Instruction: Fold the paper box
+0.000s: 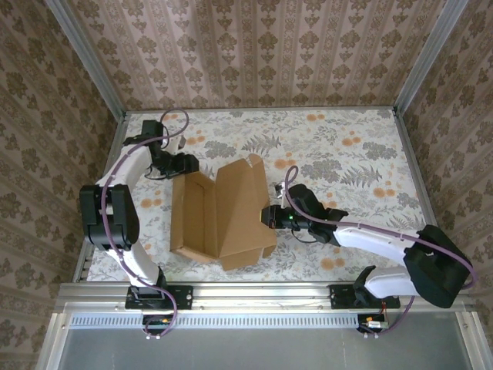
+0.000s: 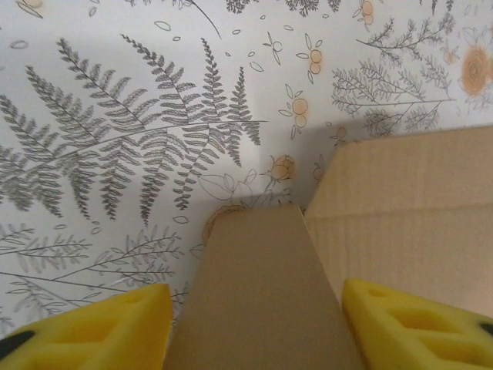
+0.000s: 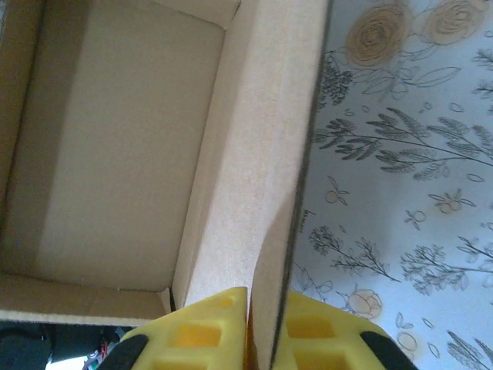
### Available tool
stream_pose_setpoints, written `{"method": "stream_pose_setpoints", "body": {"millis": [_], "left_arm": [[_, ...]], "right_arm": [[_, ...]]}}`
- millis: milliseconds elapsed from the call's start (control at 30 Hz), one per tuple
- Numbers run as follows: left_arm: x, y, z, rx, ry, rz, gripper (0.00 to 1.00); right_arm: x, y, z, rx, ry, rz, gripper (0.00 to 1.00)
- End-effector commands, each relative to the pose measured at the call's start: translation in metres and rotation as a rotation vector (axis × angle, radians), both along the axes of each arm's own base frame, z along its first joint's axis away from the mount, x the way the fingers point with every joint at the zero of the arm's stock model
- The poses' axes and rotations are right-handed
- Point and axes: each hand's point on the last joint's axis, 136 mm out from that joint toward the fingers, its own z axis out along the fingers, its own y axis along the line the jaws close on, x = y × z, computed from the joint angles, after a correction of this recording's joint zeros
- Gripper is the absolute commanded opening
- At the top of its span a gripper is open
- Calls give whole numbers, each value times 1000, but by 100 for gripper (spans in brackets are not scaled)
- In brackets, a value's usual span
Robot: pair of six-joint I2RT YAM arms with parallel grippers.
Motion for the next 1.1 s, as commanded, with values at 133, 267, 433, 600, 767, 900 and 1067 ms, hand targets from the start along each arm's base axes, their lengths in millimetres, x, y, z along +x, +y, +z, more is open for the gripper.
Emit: {"method": "stream_pose_setpoints", "body": {"millis": [133,267,433,600,767,900,1067], "left_arm": [[-3,-16,25,-106,-94,-46,86],[-3,-24,64,-199,-245,-95,90],[-9,-43,123,-383,-446,-172,91],[-22,-64,139,-414,-535,-299,88],[-22,-67,141,-338,-626,-340,86],[-20,-73,147,-306,-665,-412,81],[-25,-91,135,-262,-646,-546,78]], "right_arm": [[-1,-44,18,-239,-28,-17,6],[3,-64,35,-319,-41,13,5],[7,-80,56,-448,-62,89,5],[14,-76,86,-533,-144,208,3],[23,-74,105,-625,-214,324,1],[30,-72,105,-702,-203,404,1],[29,-67,110,-743,-252,491,3]]}}
